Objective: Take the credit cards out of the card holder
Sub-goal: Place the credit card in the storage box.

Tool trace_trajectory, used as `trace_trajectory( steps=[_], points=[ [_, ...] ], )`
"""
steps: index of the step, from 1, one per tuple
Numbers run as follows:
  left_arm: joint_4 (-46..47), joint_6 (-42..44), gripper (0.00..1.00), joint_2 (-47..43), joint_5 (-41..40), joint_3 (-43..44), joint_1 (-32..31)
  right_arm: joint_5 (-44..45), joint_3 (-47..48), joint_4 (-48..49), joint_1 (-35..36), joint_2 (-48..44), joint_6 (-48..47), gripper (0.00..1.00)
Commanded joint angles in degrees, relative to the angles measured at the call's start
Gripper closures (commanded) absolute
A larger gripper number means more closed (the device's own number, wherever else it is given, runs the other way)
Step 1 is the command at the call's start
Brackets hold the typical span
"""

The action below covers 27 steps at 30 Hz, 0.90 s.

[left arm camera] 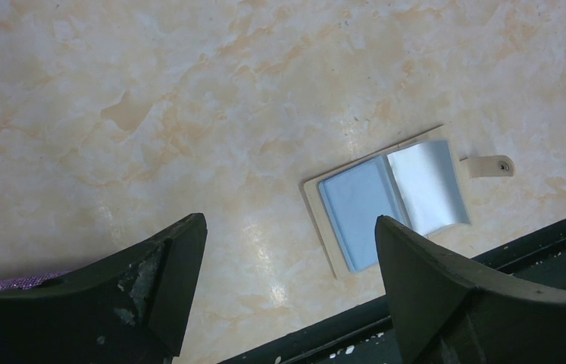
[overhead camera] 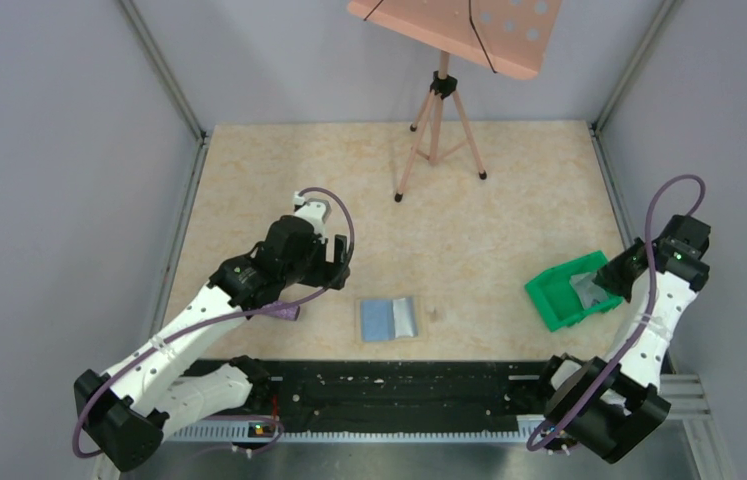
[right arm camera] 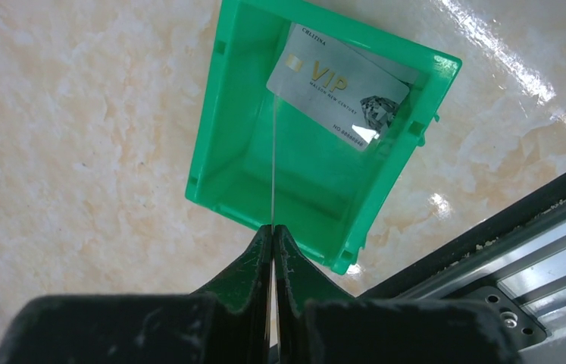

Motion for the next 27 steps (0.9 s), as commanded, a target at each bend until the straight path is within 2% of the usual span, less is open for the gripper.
trace_trajectory(
  steps=[1, 6, 12, 18, 27],
  points=[
    [1.3, -0.1, 0.13, -1.3, -0.2, -0.4, -0.3, 0.5, 0.3, 1.4, -0.9, 2.0, -2.8, 1.0],
    [1.3, 0.0, 0.12, -1.3, 1.1, -0.3, -0.6, -3.2, 1.3, 3.1, -1.2, 4.4, -4.6, 1.0],
    [1.3, -0.2, 0.12, -2.2, 0.9, -0.5, -0.7, 0.0, 1.5, 4.3, -1.5, 8.6, -6.4, 1.0],
    [1.8, -0.3, 0.12, -1.6, 2.2, -0.7, -0.7, -2.2, -0.7, 7.0, -3.2, 11.9, -6.5, 1.0],
    [2.4, -0.7, 0.12, -1.0, 5.2, -0.8, -0.7, -5.6, -1.1, 8.3, -6.8, 12.8, -5.3, 1.0]
  ],
)
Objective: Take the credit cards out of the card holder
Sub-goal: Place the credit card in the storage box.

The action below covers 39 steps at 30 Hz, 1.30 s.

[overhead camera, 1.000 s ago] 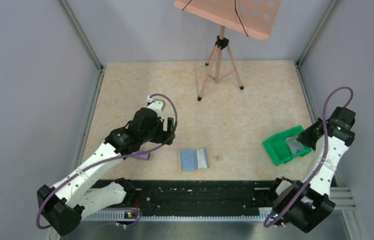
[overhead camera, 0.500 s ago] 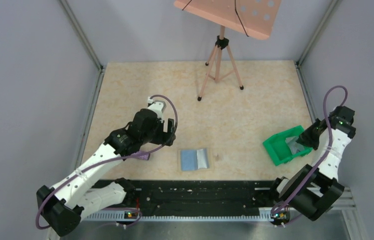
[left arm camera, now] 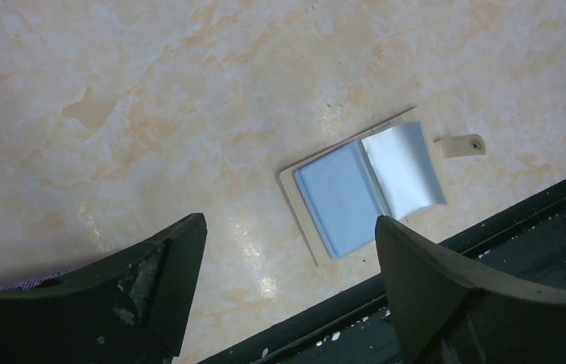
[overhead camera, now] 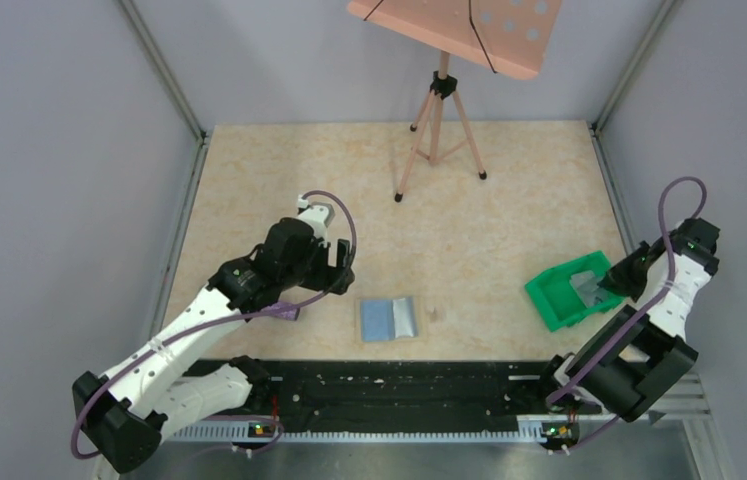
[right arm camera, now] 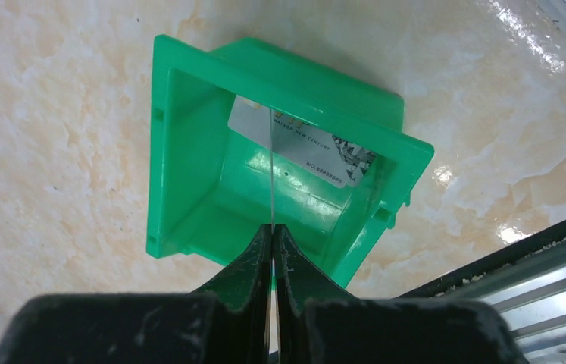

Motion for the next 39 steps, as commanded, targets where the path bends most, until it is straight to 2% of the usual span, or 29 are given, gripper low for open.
trace_trajectory(
  steps=[1, 5, 13, 26, 39],
  points=[
    [2.3, -0.4, 0.12, -0.2, 1.7, -0.2, -0.3, -3.8, -1.1, 3.0, -2.6, -0.7, 0.9, 1.0],
    [2.1, -0.4, 0.12, -0.4, 1.2, -0.2, -0.7, -6.3, -2.7, 4.6, -3.9, -2.1, 2.8, 1.0],
    [1.9, 0.0, 0.12, -2.0, -0.5, -0.2, -1.2, -5.4, -2.0, 3.9, -4.2, -3.5, 2.9, 1.0],
    [1.8, 0.3, 0.12, -2.1, -2.4, 0.0, -1.3, -11.3, -4.0, 11.7, -5.6, -2.6, 5.1, 1.0],
    [1.3, 0.3, 0.11, -1.6, -3.4, 0.2, -1.4, -9.4, -6.7, 14.0, -6.1, -1.9, 5.2, 1.0]
  ],
)
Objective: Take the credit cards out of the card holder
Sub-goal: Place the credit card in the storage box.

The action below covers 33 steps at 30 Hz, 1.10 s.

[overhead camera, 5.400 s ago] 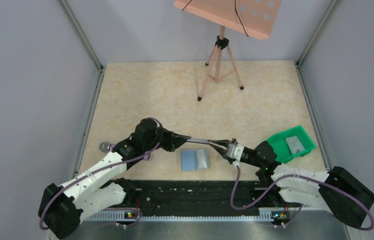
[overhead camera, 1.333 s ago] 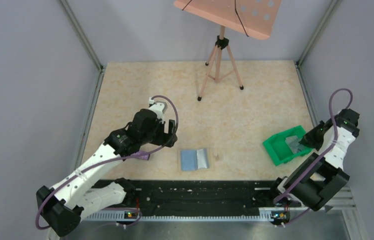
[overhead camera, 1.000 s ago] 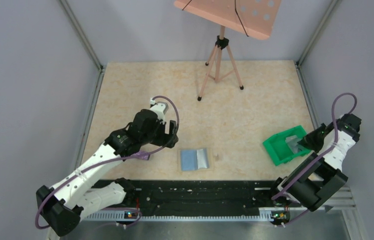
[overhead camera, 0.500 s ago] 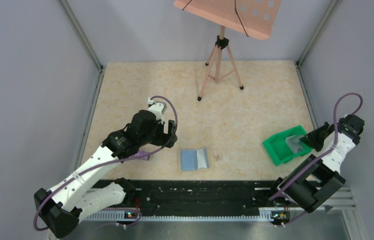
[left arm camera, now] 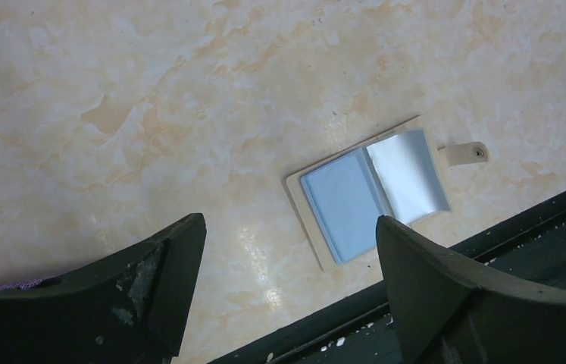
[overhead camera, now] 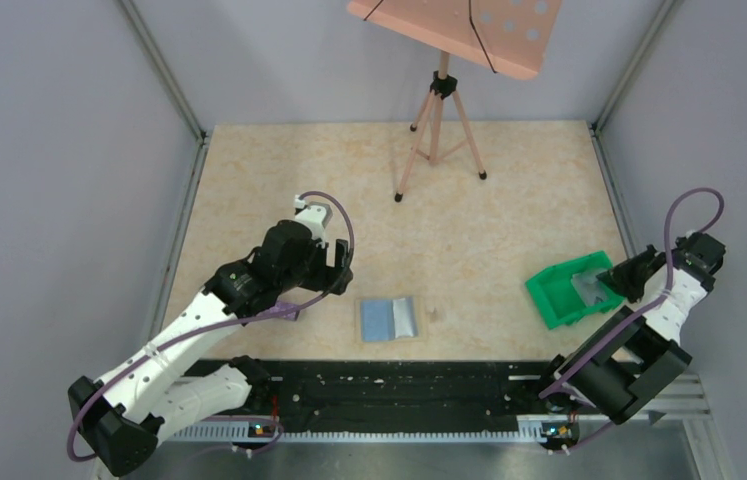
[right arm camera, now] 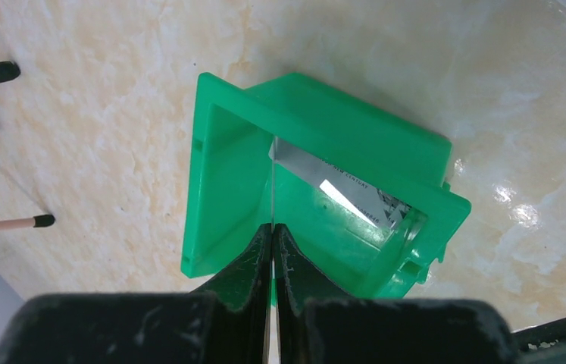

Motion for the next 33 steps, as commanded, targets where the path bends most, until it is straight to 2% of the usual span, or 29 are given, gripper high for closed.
trace_trajectory(
  steps=[1, 9, 24, 33],
  points=[
    [1.3, 0.2, 0.11, 0.1, -1.1, 0.2, -0.2, 1.3, -0.6, 2.5, -0.8, -0.6, 0.6, 1.0],
    [1.2, 0.2, 0.11, 0.0, -1.2, 0.3, -0.2, 3.2, -1.7, 3.5, -0.9, -1.9, 3.5, 1.0],
    [1.0, 0.2, 0.11, -0.5, -2.1, 0.3, -0.2, 7.5, -1.2, 3.6, -0.8, -3.8, 6.3, 0.84],
    [1.0, 0.2, 0.11, -0.3, -2.8, 0.2, -0.2, 12.0, 2.5, 1.6, -0.9, -4.4, 7.1, 0.76]
  ],
)
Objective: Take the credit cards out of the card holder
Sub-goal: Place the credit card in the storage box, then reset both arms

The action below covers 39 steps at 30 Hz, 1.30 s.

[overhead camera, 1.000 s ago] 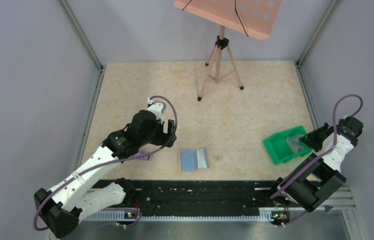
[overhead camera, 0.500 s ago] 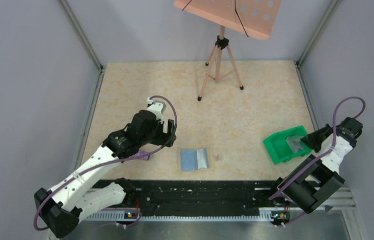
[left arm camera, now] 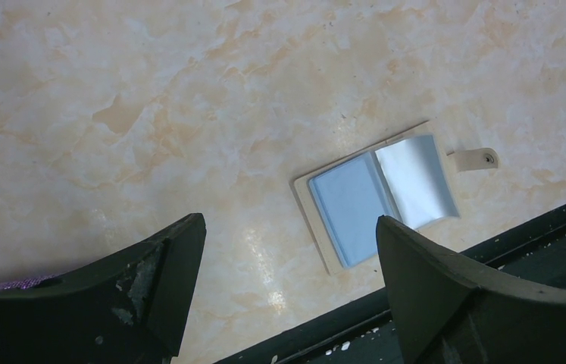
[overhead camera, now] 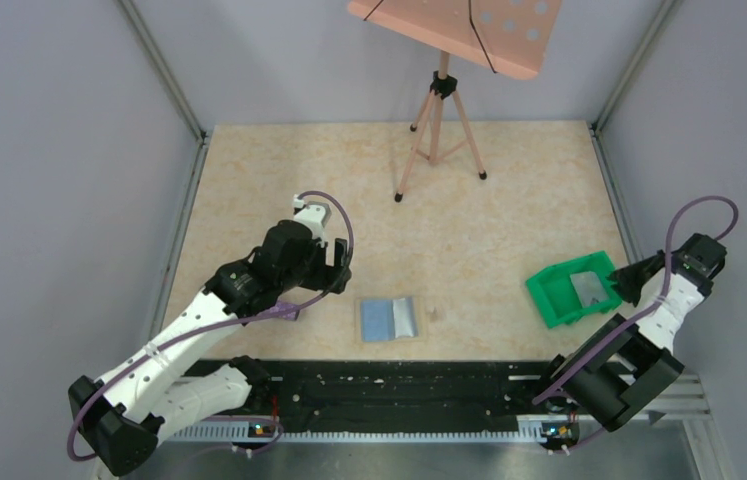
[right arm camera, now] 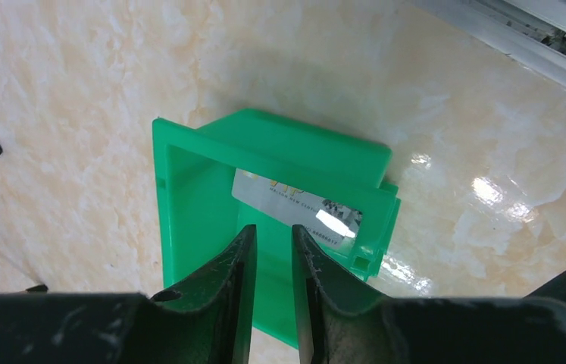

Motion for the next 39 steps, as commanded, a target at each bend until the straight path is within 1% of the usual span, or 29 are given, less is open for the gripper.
trace_trajectory(
  steps=[1, 5, 8, 13, 15, 17, 20, 23, 28, 32, 34, 36, 39],
  points=[
    [1.0, 0.1, 0.11, -0.4, -1.5, 0.3, -0.2, 3.3, 5.0, -0.7, -0.6, -1.9, 0.8, 0.76],
    [0.9, -0.1, 0.11, -0.3, -2.4, 0.3, -0.2, 3.3, 8.1, -1.6, -0.4, -2.6, 0.5, 0.76],
    [0.8, -0.3, 0.11, -0.1, -2.7, 0.5, -0.2, 3.9, 9.9, -2.7, 1.2, -2.8, 1.0, 0.76],
    [0.5, -0.8, 0.12, 0.3, -3.3, 0.8, -0.2, 7.3, 11.2, -5.2, 8.5, -3.2, 3.6, 0.76],
    [0.4, -0.7, 0.12, 0.1, -3.7, 0.8, -0.2, 7.0, 11.0, -4.9, 12.7, -4.1, 5.0, 0.76],
    [0.5, -0.7, 0.12, -0.2, -4.1, 0.9, -0.2, 8.2, 11.8, -4.8, 19.3, -4.3, 5.5, 0.76],
    [0.7, -0.8, 0.12, -0.8, -4.1, 0.6, -0.2, 10.5, 13.6, -4.7, 31.1, -3.8, 6.5, 0.76],
    [0.8, -1.5, 0.13, -0.8, -3.8, 0.5, -0.2, 11.4, 14.6, -3.4, 40.8, -3.3, 8.7, 0.75],
    [0.9, -3.1, 0.14, -0.6, -2.8, 0.6, -0.2, 15.2, 14.1, 0.0, 62.1, -1.4, 13.4, 0.68],
    [1.1, -5.1, 0.15, 0.2, 0.2, 0.2, -0.1, 18.9, 10.9, 4.5, 77.8, 1.5, 17.3, 0.61],
    [0.8, -6.8, 0.16, 0.8, 2.4, -0.6, -0.1, 19.4, 8.7, 7.9, 83.7, 2.5, 20.0, 0.58],
    [1.2, -8.8, 0.17, 0.8, 4.4, -2.1, -0.1, 19.2, 5.8, 12.2, 89.1, 3.9, 22.1, 0.51],
    [3.1, -12.0, 0.18, 0.3, 5.6, -5.0, -0.1, 20.1, 3.3, 15.2, 93.8, 6.5, 23.1, 0.47]
  ],
)
